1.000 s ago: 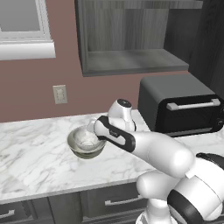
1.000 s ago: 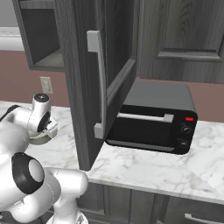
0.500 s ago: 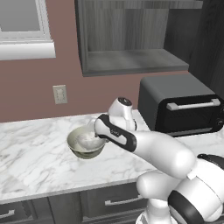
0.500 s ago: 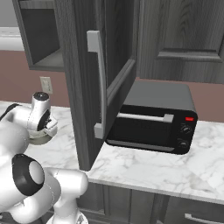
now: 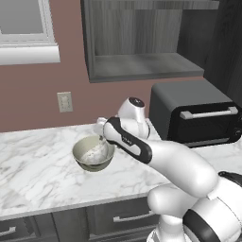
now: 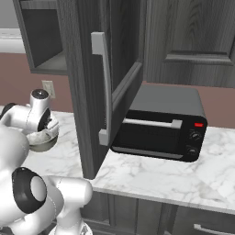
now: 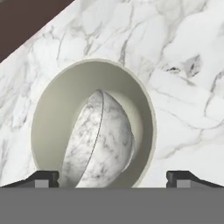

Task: Pick up the bowls on the counter and stack them on top of one another in the open cabinet. Place the smaller bowl on top of the larger bowl.

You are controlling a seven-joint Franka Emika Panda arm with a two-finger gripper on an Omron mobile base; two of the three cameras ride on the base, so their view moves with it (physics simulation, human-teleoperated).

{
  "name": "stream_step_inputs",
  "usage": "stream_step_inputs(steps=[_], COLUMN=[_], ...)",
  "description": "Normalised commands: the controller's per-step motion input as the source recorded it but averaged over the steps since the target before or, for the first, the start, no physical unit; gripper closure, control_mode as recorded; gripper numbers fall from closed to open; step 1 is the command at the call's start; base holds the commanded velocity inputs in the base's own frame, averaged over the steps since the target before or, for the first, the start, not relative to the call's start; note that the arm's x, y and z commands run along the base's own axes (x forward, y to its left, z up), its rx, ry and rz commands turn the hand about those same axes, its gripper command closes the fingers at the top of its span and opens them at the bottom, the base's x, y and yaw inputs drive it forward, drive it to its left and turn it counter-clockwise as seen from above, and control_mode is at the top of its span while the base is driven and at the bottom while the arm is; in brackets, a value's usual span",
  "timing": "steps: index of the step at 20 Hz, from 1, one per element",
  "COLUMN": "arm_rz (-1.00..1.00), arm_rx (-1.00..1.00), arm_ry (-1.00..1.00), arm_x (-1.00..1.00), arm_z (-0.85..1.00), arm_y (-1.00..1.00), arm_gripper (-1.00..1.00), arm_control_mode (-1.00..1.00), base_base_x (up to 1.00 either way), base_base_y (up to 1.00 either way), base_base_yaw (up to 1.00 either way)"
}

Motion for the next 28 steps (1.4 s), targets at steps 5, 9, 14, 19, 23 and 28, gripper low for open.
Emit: stream_step_inputs(steps=[5, 9, 14, 19, 23, 28], arm_rz=[0.00, 0.00, 0.00, 0.00, -0.02, -0.01], arm_rx=[0.00, 0.00, 0.00, 0.00, 0.00, 0.00], arm_ry=[-0.02, 0.00, 0.00, 0.00, 0.04, 0.06], arm_x=[-0.15, -0.22, -0.28, -0.10, 0.00, 0.06], arm_z=[0.13, 0.00, 0.00, 0.00, -0.02, -0.08], arm_y=[0.00, 0.00, -0.07, -0.11, -0.09, -0.04], arm_gripper=[-1.00, -1.00, -1.00, -1.00, -1.00, -1.00], arm_control_mode=[-1.00, -1.00, -1.00, -1.00, -1.00, -1.00], base_base_x=[0.00, 0.00, 0.00, 0.00, 0.00, 0.00], base_base_y=[0.00, 0.00, 0.00, 0.00, 0.00, 0.00], base_base_yaw=[0.00, 0.00, 0.00, 0.00, 0.00, 0.00])
